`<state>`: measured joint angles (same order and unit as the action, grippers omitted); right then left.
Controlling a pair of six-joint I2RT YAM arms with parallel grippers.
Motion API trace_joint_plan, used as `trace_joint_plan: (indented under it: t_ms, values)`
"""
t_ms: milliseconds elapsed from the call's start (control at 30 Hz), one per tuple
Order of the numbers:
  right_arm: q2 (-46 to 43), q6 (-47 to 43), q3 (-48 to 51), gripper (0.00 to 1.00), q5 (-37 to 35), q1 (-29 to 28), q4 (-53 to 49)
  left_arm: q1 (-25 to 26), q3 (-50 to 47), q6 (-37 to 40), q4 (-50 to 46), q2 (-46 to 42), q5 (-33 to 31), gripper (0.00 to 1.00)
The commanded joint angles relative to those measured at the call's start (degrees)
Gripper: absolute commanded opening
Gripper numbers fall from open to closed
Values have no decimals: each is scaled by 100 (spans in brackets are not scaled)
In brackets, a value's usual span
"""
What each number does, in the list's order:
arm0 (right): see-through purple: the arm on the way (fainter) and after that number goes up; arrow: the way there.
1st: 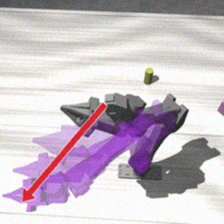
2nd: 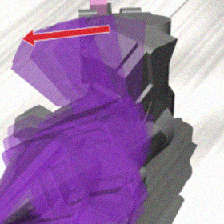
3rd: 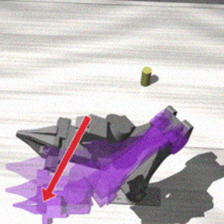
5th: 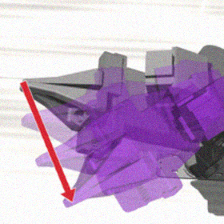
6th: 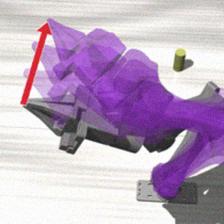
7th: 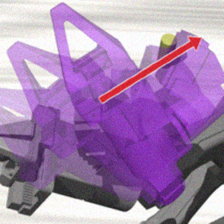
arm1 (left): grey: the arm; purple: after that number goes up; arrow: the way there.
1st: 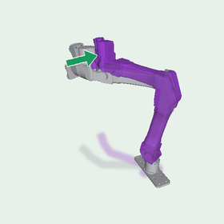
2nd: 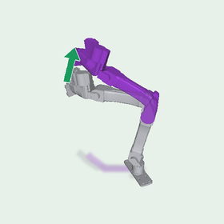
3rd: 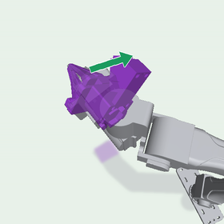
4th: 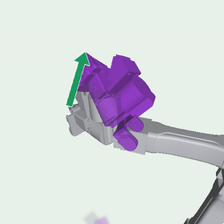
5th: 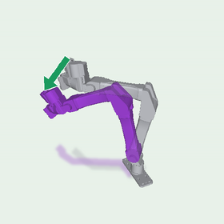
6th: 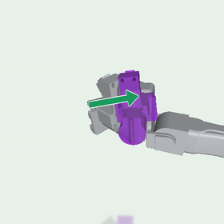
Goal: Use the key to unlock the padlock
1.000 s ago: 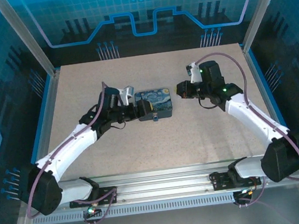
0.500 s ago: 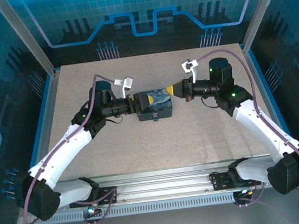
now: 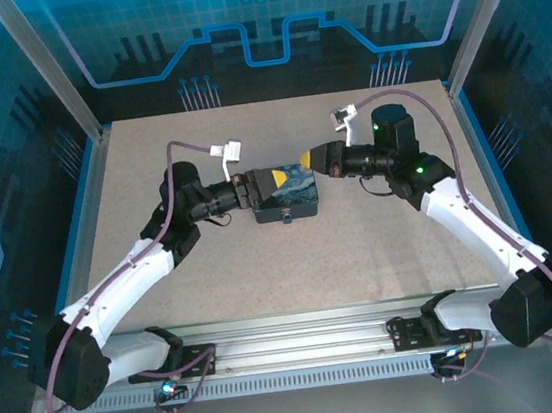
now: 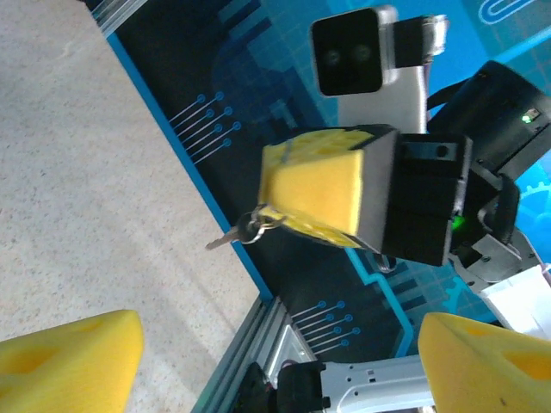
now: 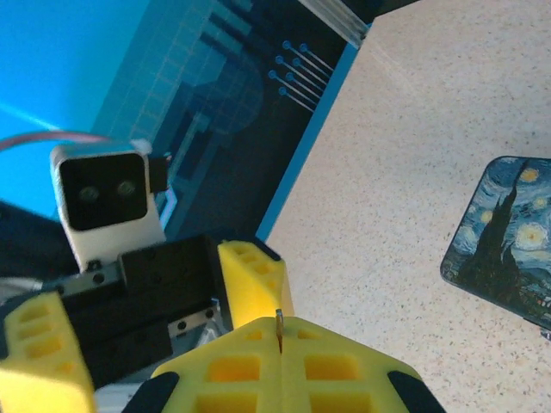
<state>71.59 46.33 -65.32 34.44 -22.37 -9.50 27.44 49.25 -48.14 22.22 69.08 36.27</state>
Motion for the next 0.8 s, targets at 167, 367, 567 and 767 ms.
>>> trace_joint_plan:
  t_ms: [167,367,567,767]
  values:
    - [-40,2196,317,4,-422,-339,964,316,-52,449,1137,48,-203,87]
    - [-149,2808,468,5,-688,-515,1372,455,-30,463,1348,180,-217,78]
    - [-351,2946,425,5,-771,-575,1380,461,-46,590,1178,185,-365,76]
    - [-501,2966,405,5,-781,-606,1230,464,-73,699,1133,178,-615,84]
